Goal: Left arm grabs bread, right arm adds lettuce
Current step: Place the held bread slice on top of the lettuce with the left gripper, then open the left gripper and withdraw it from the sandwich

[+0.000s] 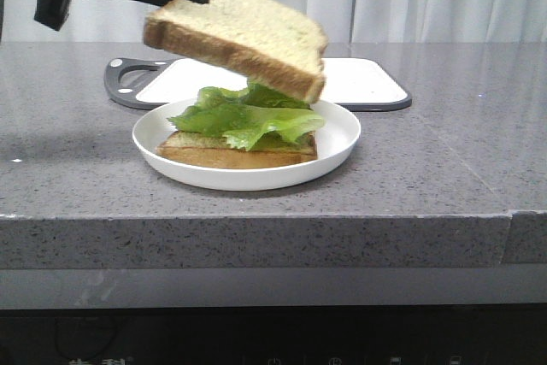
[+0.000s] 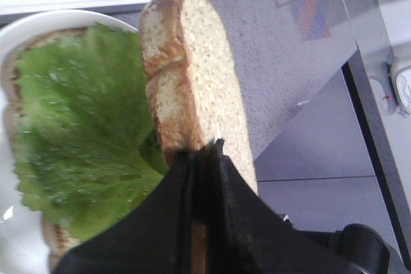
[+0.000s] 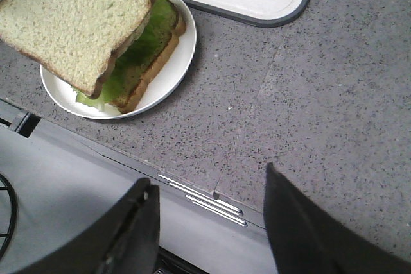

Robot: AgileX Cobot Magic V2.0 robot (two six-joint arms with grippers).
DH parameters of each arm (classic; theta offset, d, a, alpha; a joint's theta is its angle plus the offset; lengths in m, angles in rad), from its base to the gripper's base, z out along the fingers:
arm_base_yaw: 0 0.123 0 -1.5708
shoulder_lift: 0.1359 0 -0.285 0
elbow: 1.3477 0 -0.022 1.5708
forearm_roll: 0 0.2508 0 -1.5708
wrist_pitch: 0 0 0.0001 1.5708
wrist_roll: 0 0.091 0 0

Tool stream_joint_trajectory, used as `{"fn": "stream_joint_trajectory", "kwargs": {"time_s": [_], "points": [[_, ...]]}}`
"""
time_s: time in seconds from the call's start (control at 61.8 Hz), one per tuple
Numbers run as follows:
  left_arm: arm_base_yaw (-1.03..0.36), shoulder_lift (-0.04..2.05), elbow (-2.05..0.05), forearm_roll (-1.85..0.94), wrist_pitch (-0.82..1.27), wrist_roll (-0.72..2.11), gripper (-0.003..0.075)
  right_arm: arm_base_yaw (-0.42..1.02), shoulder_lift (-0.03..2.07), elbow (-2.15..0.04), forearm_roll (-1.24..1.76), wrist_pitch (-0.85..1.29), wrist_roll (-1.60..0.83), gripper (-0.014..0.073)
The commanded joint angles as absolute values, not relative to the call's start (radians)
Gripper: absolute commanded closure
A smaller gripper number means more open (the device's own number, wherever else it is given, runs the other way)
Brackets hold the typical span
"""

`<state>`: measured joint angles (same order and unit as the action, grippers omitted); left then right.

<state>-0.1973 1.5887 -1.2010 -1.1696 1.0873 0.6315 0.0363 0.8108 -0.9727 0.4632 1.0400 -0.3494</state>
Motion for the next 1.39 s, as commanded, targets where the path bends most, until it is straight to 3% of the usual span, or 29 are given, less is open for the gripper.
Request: {"fn": "stream_joint_trajectory", "kwargs": {"time_s": [0.0, 0.518, 0.631, 0.826, 0.89, 1.23, 1.376], "points": [[-0.187, 1.559, -1.235, -1.248, 1.111, 0.638, 0.0741, 0.034, 0.803, -0.994, 0.485, 0.996, -0.352, 0.0201], [-0.189, 1.633, -1.235, -1.226, 1.116, 0.624, 0.0736, 0.034, 0.803, -0.994, 0.485, 0.996, -0.352, 0.0201], [-0.189, 1.633, -1.235, -1.202, 1.116, 0.623, 0.0644, 0.034, 0.803, -0.994, 0.485, 0.996, -0.352, 0.0201], [-0.189, 1.633, -1.235, -1.202, 1.12, 0.621, 0.0338, 0.034, 0.803, -0.994, 0.485, 0.996, -0.352, 0.0201], [-0.189, 1.633, -1.235, -1.202, 1.124, 0.621, 0.0285, 0.034, 0.803, -0.994, 0.485, 0.996, -0.352, 0.0201], [-0.138, 1.622, -1.32, -1.143, 1.262, 0.598, 0.0276, 0.034, 0.803, -0.994, 0.485, 0.996, -0.352, 0.0201], [-0.133, 1.552, -1.372, -0.993, 1.259, 0.517, 0.0276, 0.034, 0.803, -0.994, 0.485, 0.996, -0.352, 0.0201]]}}
